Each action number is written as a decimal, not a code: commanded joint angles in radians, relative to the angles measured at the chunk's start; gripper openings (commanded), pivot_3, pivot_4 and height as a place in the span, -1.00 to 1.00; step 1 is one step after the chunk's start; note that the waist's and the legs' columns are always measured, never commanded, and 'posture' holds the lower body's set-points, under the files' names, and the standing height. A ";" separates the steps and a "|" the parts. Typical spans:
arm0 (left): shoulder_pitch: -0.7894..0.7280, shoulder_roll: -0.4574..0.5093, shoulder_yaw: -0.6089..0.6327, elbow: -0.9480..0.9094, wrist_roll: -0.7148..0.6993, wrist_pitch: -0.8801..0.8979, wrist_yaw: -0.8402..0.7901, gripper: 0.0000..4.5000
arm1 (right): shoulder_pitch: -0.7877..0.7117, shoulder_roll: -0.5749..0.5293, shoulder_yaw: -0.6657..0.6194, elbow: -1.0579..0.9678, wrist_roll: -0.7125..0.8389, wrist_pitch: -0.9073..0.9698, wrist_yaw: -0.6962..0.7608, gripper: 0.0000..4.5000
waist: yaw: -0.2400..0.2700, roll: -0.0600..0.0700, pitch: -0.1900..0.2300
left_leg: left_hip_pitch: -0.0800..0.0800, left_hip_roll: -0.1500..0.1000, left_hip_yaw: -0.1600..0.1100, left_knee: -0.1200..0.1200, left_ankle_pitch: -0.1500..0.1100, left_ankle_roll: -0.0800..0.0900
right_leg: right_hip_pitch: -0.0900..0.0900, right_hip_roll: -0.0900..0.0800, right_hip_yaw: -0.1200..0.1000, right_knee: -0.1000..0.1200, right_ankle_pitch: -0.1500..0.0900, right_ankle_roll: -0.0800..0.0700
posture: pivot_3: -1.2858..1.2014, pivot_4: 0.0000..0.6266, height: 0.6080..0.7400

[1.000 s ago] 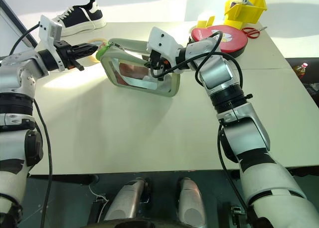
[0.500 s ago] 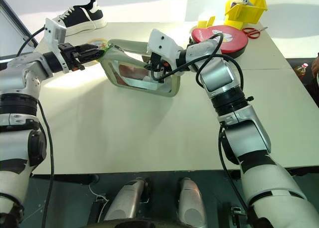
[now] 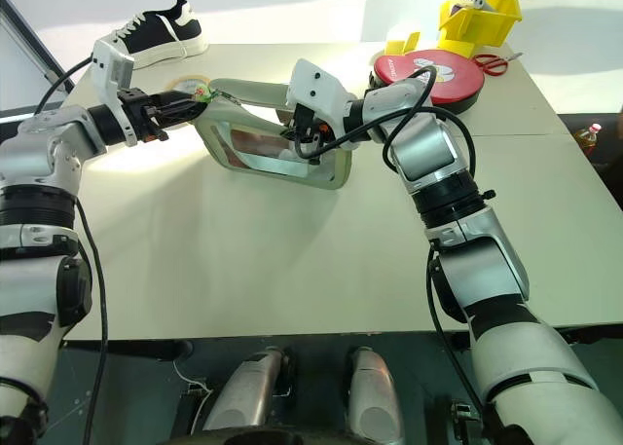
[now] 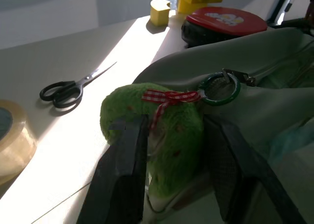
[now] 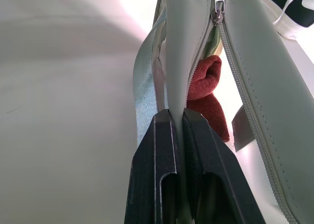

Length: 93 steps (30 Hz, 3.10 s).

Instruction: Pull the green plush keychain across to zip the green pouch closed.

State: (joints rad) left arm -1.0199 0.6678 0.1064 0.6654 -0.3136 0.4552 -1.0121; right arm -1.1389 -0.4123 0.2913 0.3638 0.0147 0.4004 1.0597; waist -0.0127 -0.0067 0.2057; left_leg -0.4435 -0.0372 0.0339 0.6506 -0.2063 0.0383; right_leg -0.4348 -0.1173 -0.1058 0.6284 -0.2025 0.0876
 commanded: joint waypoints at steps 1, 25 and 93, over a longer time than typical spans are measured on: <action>0.016 0.032 -0.022 -0.050 0.022 -0.012 -0.040 -0.98 | -0.023 -0.008 -0.035 -0.028 0.012 -0.006 -0.009 -1.00 | 0.000 0.000 0.000 | 0.000 0.000 0.000 0.000 0.000 0.000 | 0.000 0.000 0.000 0.000 0.000 0.000 | 0.03 -0.52 1.00; -0.047 -0.028 -0.156 -0.221 0.131 -0.126 -0.059 -0.57 | -0.055 0.002 -0.034 0.032 0.011 -0.059 -0.006 -1.00 | -0.001 0.000 0.000 | 0.000 0.000 0.000 0.000 0.000 0.000 | 0.000 0.000 0.001 0.000 0.000 0.000 | 0.03 -0.52 1.00; 0.100 0.073 -0.123 -0.288 0.137 -0.134 -0.093 -1.00 | -0.202 0.208 -0.039 0.164 0.013 -0.078 -0.140 0.50 | 0.000 -0.001 0.000 | 0.000 0.000 0.000 0.000 0.000 0.000 | -0.001 0.000 0.001 0.001 0.000 0.000 | 0.03 -0.52 1.00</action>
State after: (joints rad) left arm -0.9070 0.7276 -0.0439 0.4165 -0.1652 0.3252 -1.1104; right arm -1.3060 -0.2039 0.2678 0.5248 0.0347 0.3540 0.9338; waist -0.0127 -0.0074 0.2053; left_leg -0.4435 -0.0376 0.0341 0.6507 -0.2062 0.0383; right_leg -0.4357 -0.1173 -0.1047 0.6292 -0.2026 0.0874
